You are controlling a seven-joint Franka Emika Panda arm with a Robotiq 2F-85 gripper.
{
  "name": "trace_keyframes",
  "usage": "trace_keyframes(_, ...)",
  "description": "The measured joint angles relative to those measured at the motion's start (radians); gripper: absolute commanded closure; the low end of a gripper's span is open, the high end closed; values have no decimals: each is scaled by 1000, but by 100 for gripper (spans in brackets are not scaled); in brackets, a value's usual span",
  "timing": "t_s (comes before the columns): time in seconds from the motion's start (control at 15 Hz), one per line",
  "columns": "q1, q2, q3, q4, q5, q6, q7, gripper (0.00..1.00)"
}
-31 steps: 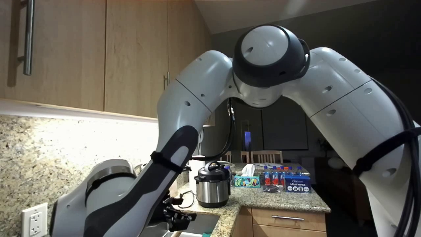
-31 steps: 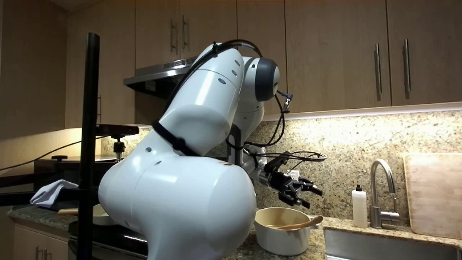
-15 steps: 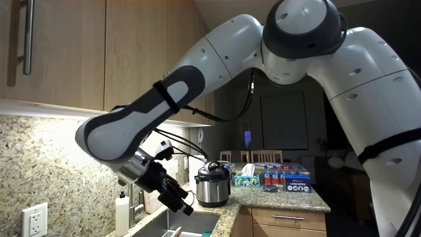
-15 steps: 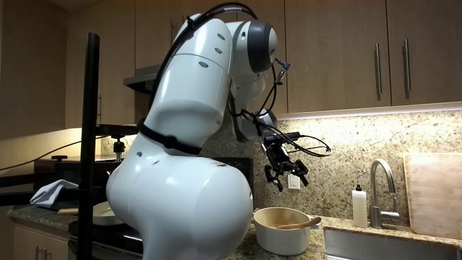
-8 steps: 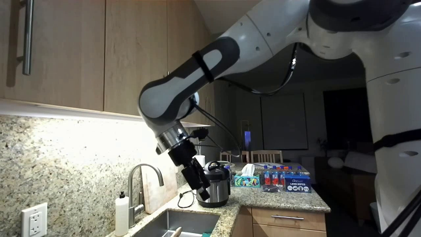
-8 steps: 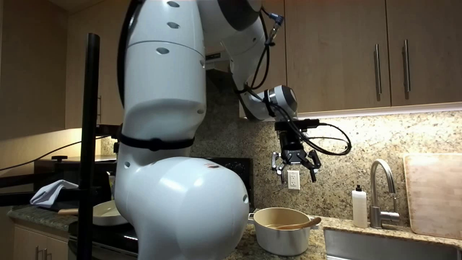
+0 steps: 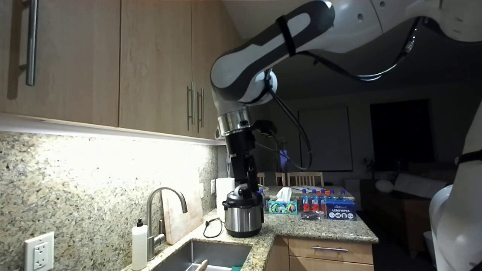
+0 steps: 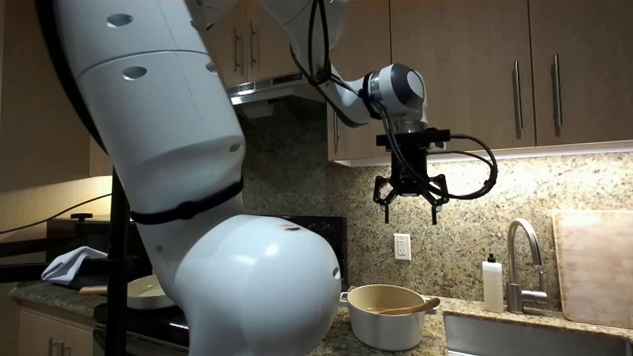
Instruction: Use the wooden spoon to stir the contents in the white pot
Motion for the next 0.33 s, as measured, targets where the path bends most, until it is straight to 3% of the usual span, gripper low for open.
trace_keyframes(0.33,-4,-59,-26,-48,19,33,0,0)
